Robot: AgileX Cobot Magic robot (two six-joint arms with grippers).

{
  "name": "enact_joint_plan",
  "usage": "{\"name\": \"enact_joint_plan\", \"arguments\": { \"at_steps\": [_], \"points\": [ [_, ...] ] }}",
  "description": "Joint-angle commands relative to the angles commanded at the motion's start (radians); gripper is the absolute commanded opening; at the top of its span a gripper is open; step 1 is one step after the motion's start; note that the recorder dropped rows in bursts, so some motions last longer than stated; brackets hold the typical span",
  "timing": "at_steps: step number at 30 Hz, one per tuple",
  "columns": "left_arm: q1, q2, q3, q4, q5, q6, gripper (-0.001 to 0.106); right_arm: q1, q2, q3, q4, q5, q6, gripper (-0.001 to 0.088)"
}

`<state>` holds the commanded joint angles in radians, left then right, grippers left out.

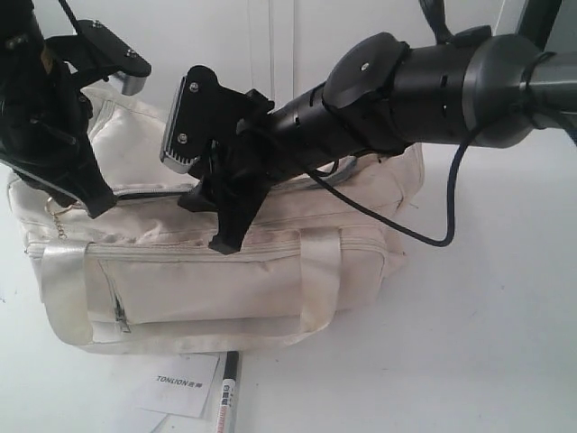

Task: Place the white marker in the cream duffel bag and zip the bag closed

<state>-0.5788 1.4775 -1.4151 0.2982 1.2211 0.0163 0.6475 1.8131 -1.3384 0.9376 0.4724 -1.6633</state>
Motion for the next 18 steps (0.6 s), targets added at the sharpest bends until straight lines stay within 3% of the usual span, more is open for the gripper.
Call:
{"name": "enact_joint_plan", "arguments": {
  "at_steps": [1, 2, 18],
  "points": [
    [0.000, 0.000, 0.000, 0.000, 0.000, 0.000, 0.000, 0.000, -0.004, 0.000, 0.000, 0.000, -0.005, 0.0016],
    [0.000, 0.000, 0.000, 0.000, 0.000, 0.000, 0.000, 0.000, -0.004, 0.000, 0.000, 0.000, -0.009, 0.0003],
    [0.000, -0.004, 0.000, 0.061, 0.000, 0.009, 0.000, 0.000, -0.008, 0.000, -0.046, 0.012, 0.000, 0.0000]
  ]
}}
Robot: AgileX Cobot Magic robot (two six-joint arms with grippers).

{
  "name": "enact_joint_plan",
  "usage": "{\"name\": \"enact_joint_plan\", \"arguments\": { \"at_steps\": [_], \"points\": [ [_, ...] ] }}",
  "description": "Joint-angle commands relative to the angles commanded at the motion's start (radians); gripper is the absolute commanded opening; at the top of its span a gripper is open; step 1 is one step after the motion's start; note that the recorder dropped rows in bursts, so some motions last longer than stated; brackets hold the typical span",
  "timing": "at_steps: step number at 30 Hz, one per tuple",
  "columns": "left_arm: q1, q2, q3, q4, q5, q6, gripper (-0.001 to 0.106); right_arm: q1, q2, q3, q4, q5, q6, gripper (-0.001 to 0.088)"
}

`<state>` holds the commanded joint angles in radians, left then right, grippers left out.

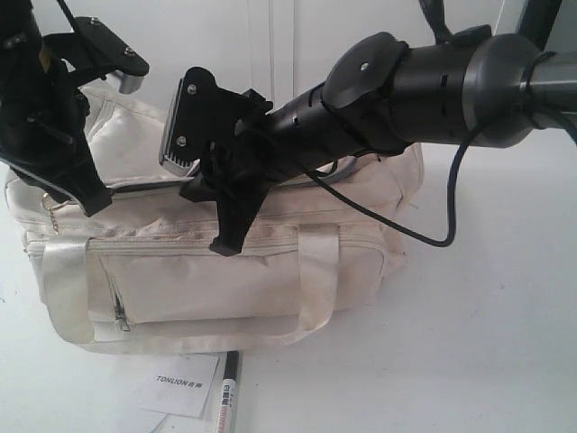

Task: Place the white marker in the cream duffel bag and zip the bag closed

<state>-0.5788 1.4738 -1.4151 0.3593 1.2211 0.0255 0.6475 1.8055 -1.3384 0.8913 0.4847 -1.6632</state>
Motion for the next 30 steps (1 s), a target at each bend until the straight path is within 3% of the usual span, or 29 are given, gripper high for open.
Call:
{"name": "enact_joint_plan", "arguments": {
  "at_steps": [11, 21, 30],
  "points": [
    [0.000, 0.000, 0.000, 0.059, 0.000, 0.029, 0.000, 0.000, 0.000, 0.000, -0.002, 0.007, 0.000, 0.0000],
    [0.113, 0.000, 0.000, -0.019, 0.000, 0.065, 0.000, 0.000, 0.000, 0.000, -0.005, -0.017, 0.012, 0.0000],
    [0.120, 0.000, 0.000, 0.038, 0.000, 0.065, 0.000, 0.000, 0.000, 0.000, -0.005, -0.017, 0.012, 0.0000]
  ]
}}
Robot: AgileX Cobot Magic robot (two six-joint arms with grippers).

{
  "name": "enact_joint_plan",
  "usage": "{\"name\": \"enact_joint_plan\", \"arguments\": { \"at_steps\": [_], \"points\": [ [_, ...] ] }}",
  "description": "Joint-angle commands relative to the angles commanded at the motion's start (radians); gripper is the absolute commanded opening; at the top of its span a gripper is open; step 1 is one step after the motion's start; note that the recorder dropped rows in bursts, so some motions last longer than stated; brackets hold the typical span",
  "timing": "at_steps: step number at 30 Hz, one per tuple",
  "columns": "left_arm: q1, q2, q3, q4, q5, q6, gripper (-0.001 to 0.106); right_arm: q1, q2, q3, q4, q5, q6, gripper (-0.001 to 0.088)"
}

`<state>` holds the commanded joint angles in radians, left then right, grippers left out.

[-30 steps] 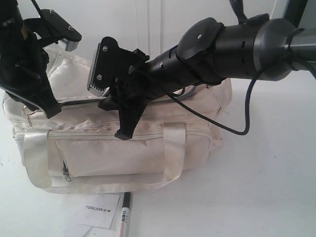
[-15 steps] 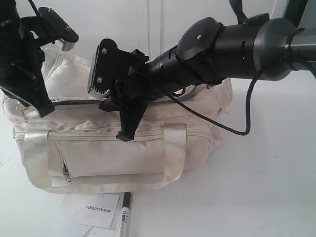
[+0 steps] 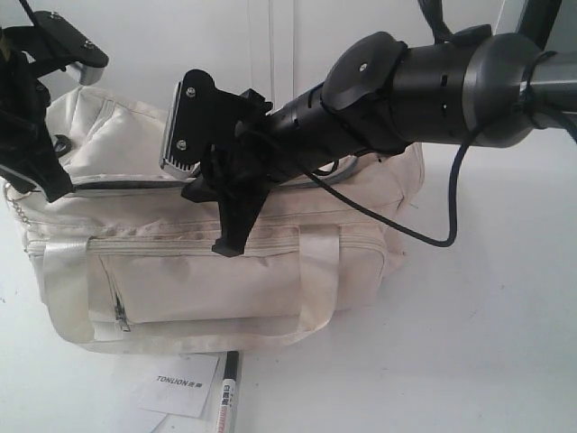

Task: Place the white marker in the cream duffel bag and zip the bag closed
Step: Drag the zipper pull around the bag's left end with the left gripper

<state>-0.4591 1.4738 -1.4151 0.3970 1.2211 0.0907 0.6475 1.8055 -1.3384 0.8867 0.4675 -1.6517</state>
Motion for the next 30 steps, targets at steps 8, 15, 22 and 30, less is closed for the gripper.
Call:
{"name": "enact_joint_plan", "arguments": {
  "at_steps": [8, 15, 22, 30],
  "points": [
    [0.000, 0.000, 0.000, 0.041, 0.000, 0.000, 0.000, 0.000, 0.000, 0.000, 0.000, 0.000, 0.000, 0.0000],
    [0.000, 0.000, 0.000, 0.045, 0.000, 0.022, 0.000, 0.000, 0.000, 0.000, 0.000, 0.000, 0.000, 0.0000],
    [0.010, 0.000, 0.000, 0.082, 0.000, 0.030, 0.000, 0.000, 0.000, 0.000, 0.000, 0.000, 0.000, 0.0000],
    [0.056, 0.000, 0.000, 0.079, 0.000, 0.019, 0.000, 0.000, 0.000, 0.000, -0.002, 0.000, 0.000, 0.0000]
  ]
}}
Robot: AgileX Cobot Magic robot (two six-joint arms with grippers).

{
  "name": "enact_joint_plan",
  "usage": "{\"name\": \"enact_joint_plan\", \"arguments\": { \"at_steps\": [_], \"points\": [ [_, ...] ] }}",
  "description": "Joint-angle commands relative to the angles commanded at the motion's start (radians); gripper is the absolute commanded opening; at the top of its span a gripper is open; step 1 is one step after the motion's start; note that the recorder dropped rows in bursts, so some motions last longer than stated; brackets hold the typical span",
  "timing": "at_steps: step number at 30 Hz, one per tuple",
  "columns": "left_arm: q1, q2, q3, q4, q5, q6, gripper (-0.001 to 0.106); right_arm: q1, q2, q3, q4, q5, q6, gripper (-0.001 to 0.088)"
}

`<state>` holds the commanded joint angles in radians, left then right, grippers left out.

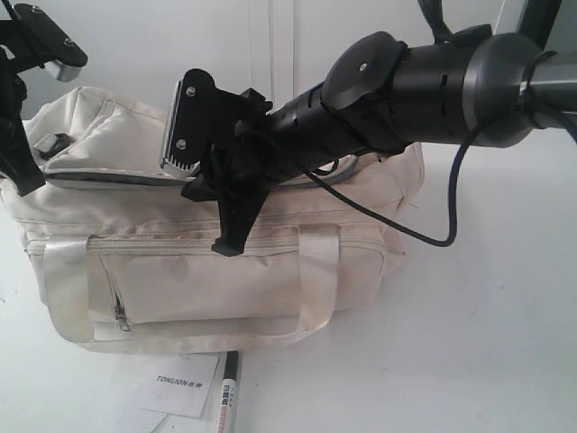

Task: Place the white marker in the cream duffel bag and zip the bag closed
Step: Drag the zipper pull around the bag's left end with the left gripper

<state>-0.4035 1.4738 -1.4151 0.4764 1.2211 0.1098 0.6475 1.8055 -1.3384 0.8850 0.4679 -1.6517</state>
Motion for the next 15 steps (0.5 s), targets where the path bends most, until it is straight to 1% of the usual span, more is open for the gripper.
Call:
{"name": "enact_joint_plan", "arguments": {
  "at_steps": [10, 15],
  "points": [
    [0.003, 0.000, 0.000, -0.002, 0.000, 0.000, 0.000, 0.000, 0.000, 0.000, 0.000, 0.003, 0.000, 0.0000],
    [0.003, 0.004, 0.000, 0.010, -0.045, 0.000, 0.000, 0.000, 0.000, 0.000, 0.000, 0.022, 0.000, 0.0000]
  ]
}}
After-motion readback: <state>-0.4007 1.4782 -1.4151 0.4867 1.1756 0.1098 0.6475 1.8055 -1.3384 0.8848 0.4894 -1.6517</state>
